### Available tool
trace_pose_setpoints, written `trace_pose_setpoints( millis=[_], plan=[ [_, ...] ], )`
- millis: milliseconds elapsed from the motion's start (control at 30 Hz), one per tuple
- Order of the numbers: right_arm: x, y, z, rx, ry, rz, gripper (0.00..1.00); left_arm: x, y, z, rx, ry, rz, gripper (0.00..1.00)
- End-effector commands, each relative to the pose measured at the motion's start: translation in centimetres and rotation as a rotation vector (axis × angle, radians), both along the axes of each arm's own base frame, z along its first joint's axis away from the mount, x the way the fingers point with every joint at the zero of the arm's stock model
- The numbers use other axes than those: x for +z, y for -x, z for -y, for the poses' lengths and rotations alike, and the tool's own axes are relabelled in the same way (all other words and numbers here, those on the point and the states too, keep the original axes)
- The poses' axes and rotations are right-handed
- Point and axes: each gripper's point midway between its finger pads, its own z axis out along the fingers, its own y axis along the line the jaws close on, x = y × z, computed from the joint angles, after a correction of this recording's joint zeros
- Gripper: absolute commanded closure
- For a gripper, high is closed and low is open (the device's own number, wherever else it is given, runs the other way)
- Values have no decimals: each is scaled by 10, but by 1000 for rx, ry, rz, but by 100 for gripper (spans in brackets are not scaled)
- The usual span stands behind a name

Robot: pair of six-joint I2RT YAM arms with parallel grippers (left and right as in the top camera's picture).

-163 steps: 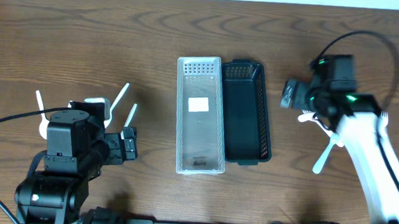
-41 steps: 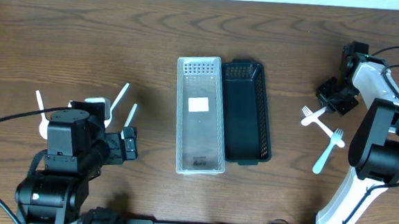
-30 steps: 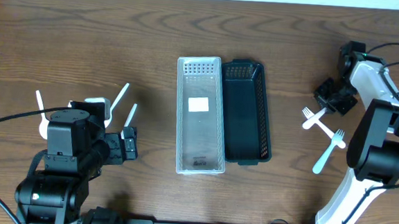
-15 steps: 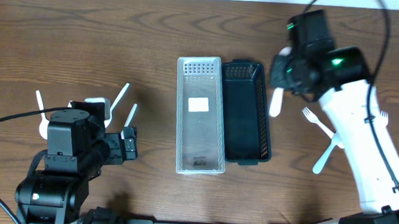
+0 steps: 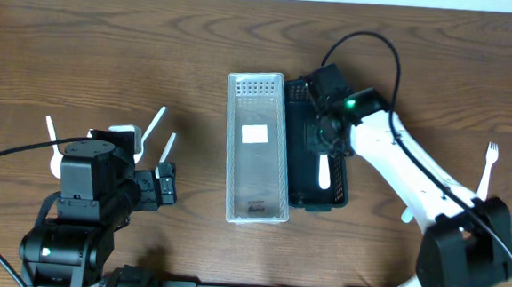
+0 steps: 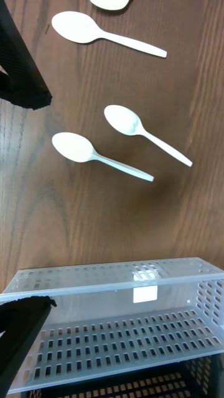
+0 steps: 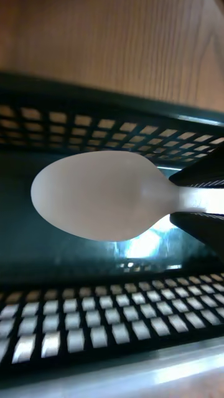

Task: Pack container
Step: 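Carry the spoon with the right gripper and drop it into the black basket, then move the right gripper to the crossed fork and grasp the fork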

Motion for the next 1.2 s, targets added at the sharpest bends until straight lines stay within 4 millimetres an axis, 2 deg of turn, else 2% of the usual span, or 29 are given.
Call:
trace_pose_setpoints(
  millis=[0,67,200,267,333,400,467,533,633,667,733,833,967,1167],
  plan=[
    [-1,-5,-4,29,-1,20,66,5,-1,2,-3,12,10,2],
    [1,-9,-7,45,-14,40,50,5,-1,2,-3,12,11,2],
    [18,-22,-16,56,-50,87,39,5,-1,2,-2,12,11,2],
    [41,-33,-17,46,-67,125,36,5,-1,2,-3,12,11,2],
    [69,-45,-10,5,-78,174,32,5,-1,2,-3,12,11,2],
    [102,-56,13,-123,-71,231,32,5,-1,2,-3,12,11,2],
    [128,-58,47,-284,-62,267,30,5,-1,2,-3,12,10,2],
    [145,-53,86,-438,-70,276,27,5,-1,2,-3,12,11,2],
    [151,-34,140,-599,-43,241,18,5,-1,2,-3,12,11,2],
    [149,-25,160,-654,-23,211,16,5,-1,2,-3,12,11,2],
    [141,-8,188,-726,10,150,11,5,-1,2,-3,12,11,2],
    [120,12,214,-759,42,56,9,5,-1,2,-3,12,11,2],
    [70,30,226,-779,39,-50,7,5,-1,2,-3,12,11,2],
    [3,51,225,-788,49,-122,6,5,-1,2,-3,12,11,2]
  ],
)
